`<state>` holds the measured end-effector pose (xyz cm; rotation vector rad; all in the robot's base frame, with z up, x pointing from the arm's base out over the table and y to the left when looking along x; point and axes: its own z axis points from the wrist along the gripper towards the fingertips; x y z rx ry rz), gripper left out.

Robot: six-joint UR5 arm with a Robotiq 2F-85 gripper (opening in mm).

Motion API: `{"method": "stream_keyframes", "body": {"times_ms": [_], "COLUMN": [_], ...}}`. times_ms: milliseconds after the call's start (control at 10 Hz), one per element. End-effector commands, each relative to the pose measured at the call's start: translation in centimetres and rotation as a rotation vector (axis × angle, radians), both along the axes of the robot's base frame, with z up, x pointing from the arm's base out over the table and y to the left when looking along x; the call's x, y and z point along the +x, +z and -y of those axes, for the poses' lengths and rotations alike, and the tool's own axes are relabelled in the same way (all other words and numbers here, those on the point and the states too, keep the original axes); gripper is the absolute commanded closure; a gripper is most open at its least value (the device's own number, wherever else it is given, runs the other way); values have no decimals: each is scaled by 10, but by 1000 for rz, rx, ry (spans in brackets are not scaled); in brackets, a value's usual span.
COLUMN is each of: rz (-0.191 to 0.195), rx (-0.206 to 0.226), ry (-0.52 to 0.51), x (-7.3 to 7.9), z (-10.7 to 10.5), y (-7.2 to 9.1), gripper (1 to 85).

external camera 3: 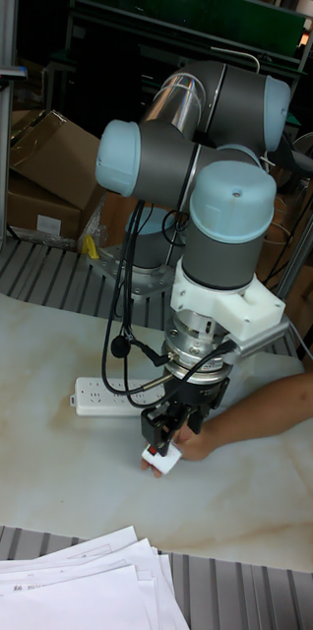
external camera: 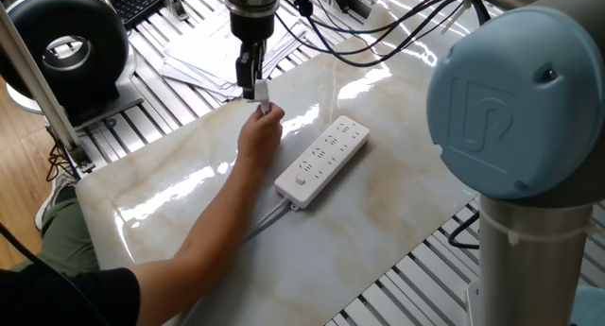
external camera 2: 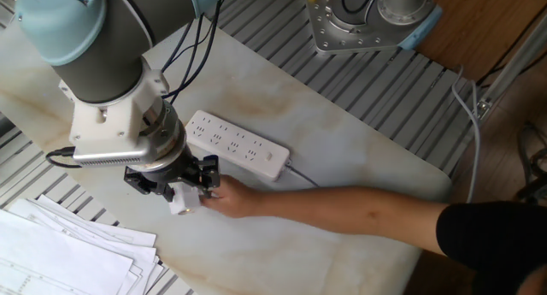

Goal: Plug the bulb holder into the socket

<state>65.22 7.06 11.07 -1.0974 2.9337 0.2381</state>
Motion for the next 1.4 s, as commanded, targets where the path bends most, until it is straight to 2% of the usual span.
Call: {"method": "stream_keyframes", "body": {"times_ms": [0,600,700,900,1000,1100,1300], "rz": [1,9,15,19,24,23,-2], "rx": [24,19,8,-30,-25,-2,23], "ry": [66,87,117,132,124,118,123], "x": [-3,4,6,10,12,13,7], "z": [-4,-4,-1,7,5,-2,-7], "y": [2,0,-2,7,7,3,0], "gripper": [250,250,250,257,267,267,267]}}
